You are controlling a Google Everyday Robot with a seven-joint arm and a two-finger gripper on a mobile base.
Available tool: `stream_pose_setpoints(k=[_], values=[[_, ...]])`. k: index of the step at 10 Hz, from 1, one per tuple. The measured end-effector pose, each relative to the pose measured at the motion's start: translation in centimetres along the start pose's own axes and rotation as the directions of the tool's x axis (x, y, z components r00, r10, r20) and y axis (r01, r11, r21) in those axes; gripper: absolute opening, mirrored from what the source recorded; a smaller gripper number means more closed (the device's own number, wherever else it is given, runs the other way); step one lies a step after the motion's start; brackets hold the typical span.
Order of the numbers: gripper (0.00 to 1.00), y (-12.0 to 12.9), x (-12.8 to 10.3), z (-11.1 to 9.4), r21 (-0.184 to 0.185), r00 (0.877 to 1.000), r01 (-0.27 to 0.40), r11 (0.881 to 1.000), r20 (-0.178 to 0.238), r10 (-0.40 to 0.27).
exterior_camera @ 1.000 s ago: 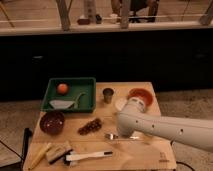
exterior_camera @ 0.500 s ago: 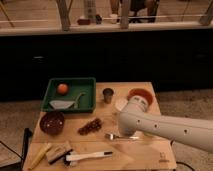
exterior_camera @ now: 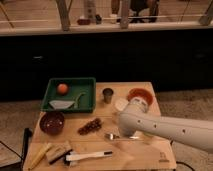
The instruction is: Place fork in purple bowl
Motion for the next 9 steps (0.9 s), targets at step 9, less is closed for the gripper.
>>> stream_pose_setpoints(k=[9], values=[[0.80,0.7,0.3,4.9,-0.049,0.998,0.033,0.998,0.053,-0.030]])
